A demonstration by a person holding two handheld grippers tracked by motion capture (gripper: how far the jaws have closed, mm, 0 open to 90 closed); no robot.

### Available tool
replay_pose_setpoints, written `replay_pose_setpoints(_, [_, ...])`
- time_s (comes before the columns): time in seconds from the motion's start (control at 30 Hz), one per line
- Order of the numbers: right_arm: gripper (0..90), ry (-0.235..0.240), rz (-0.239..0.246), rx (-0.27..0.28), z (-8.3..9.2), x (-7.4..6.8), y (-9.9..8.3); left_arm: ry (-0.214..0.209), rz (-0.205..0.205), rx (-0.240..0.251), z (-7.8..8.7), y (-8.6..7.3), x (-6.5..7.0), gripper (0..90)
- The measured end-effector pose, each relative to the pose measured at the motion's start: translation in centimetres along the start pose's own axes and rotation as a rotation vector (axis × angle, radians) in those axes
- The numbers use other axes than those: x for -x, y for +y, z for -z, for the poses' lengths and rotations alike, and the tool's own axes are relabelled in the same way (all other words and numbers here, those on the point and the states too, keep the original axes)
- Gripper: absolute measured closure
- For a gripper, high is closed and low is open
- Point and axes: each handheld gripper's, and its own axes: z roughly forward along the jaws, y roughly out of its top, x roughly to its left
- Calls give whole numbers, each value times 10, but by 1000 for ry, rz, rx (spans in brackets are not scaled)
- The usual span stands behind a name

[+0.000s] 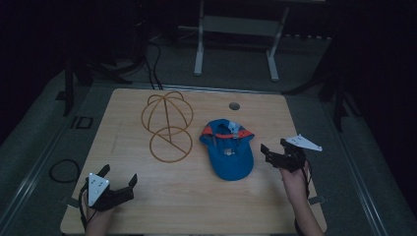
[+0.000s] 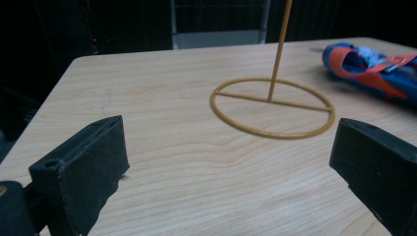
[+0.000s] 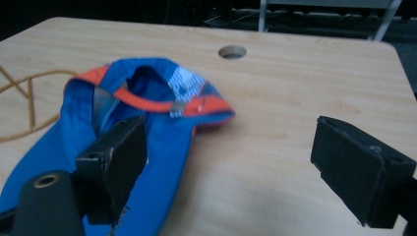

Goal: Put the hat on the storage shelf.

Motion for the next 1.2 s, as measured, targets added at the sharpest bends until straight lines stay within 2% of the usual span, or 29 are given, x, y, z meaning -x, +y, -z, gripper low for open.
replay_pose_setpoints(0.1, [137,39,15,4,-9,-6,11,-21,29,-14,1,1,0,15])
replay_pose_setpoints(0.2, [142,83,33,-17,-20,-12,19,-42,35,-31,1,2,2,15])
replay_pose_setpoints(0.3, [149,120,56,-25,-32,-19,26,-77,43,-75,0,4,4,15])
replay_pose_setpoints(0.37, [193,156,73,-33,-42,-24,32,-85,39,-94,-1,5,7,15])
replay_pose_setpoints(0.43, [194,168,85,-31,-49,-28,36,-86,15,-96,0,5,9,15])
replay_pose_setpoints(0.57, [194,180,96,-52,-67,-37,42,-93,-33,-90,2,7,13,15])
replay_pose_setpoints(0.77, [209,183,99,-74,-91,-45,48,-92,-63,-103,2,6,15,15])
replay_pose_setpoints(0.83, [209,179,103,-88,-96,-45,49,-94,-66,-103,2,6,15,15])
replay_pose_setpoints(0.93, [209,167,94,-118,-114,-44,50,-106,-61,-111,1,5,15,15])
replay_pose_setpoints(1.0, [215,147,106,-138,-123,-43,50,-106,-58,-109,1,5,15,15])
replay_pose_setpoints(1.2, [218,129,125,-173,-143,-44,49,-103,-56,-93,3,6,15,15])
